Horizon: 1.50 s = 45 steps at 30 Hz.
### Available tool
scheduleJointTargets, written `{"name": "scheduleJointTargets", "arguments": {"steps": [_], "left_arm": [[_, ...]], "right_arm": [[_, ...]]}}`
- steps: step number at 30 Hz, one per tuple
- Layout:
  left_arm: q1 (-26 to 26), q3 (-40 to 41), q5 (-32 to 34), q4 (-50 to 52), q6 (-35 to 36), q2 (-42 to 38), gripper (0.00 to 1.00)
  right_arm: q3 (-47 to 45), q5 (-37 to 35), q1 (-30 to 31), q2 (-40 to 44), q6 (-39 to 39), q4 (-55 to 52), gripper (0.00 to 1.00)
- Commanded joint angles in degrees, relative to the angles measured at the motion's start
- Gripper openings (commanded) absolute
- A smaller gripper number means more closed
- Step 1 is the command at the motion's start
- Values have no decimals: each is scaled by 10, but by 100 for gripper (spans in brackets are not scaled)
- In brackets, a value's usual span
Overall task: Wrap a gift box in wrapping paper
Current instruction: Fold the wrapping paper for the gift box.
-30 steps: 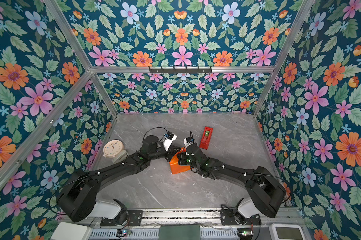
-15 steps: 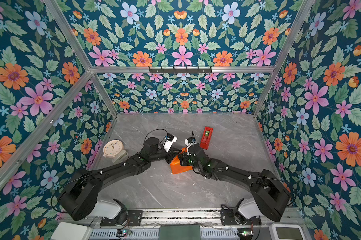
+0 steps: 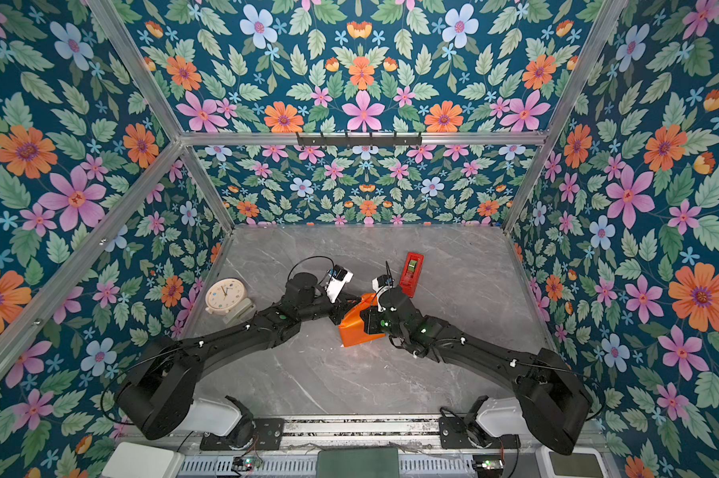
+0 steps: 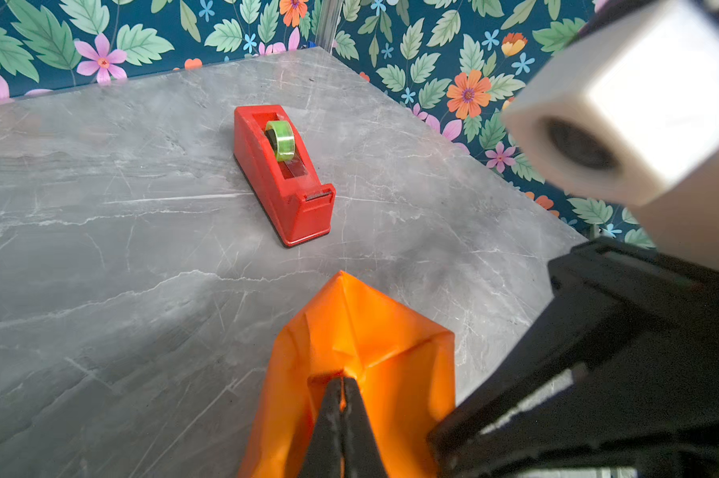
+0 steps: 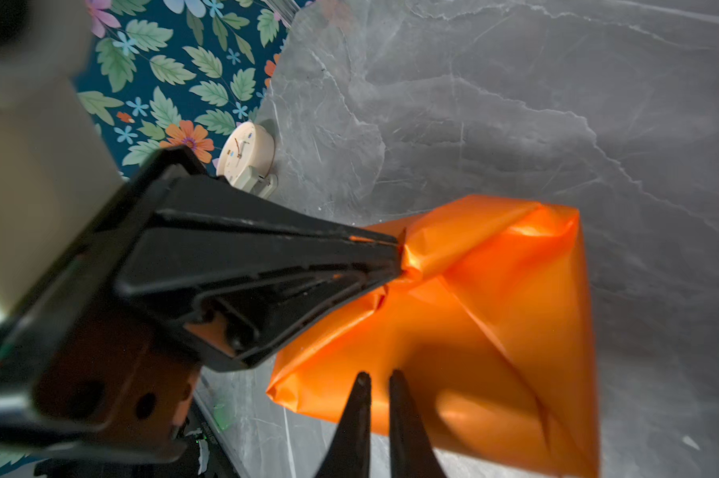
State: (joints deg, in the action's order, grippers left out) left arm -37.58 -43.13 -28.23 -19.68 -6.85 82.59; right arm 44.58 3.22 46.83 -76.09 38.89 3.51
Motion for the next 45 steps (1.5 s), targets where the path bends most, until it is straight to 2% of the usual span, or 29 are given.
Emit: {"name": "scheduleJointTargets", "arguments": {"steps": [1,12,21,28,39,45], "left_arm": [[-1,-2,-8,-3,3,-2,0],[-13,4,-39,-4,-15,-14,0],[-17,22,-35,-8,-34,-20,0],[-24,36,-30,-15,-55,-12,0],[-24,56,-27,1,-44,-16,0],[-24,57,-28,7,-37,-17,6]], "right_arm": [[0,-24,1,-8,15,-27,11],[-3,-49,1,-17,50,-56,7],[-3,-56,0,-20,57,-62,6],[0,-56,0,-14,52,-63,6],[12,-46,1,12,32,-68,7],[31,-44,-16,36,18,-91,8]]}}
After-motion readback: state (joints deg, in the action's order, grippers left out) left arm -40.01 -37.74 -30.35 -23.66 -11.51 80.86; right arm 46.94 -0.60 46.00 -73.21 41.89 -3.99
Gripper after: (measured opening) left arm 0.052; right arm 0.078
